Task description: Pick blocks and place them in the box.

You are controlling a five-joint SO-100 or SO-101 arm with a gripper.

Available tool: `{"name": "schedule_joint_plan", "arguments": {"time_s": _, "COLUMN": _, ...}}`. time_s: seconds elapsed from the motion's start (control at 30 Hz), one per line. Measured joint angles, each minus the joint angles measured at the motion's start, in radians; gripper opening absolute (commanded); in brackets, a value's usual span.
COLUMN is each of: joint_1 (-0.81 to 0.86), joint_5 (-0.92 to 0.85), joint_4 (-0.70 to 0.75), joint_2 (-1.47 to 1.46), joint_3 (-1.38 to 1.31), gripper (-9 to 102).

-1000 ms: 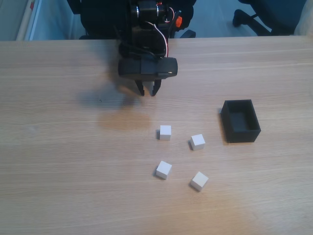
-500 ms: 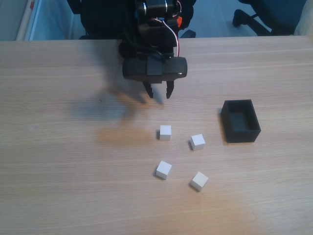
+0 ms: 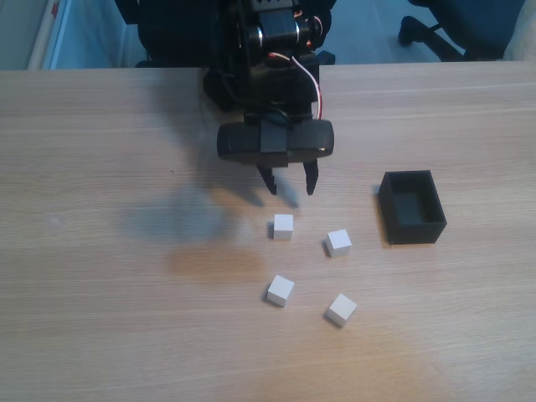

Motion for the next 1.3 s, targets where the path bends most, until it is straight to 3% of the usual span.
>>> {"name": "schedule_joint_plan", "arguments": {"time_s": 0.4, "joint_1": 0.031, "joint_5": -0.012, "joint_4": -0.144, "joint_2": -0.216, "joint_3": -0.069, "gripper": 16}}
{"name": "schedule_joint_plan", "arguments": {"time_s": 0.8, "joint_1": 0.046, "joint_5": -0.02, "joint_4": -0.199, "joint_2": -0.356, "joint_3": -0.126, "gripper": 15}}
{"name": "schedule_joint_plan", "arguments": {"time_s": 1.1, "joint_1": 0.046, "joint_5": -0.029, "joint_4": -0.222, "joint_2": -0.43, "joint_3": -0.169, "gripper": 0}}
{"name": "schedule_joint_plan", "arguments": {"time_s": 1.3, "joint_1": 0.046, "joint_5": -0.038, "joint_4": -0.224, "joint_2": -0.44, "joint_3": -0.176, "gripper": 0}}
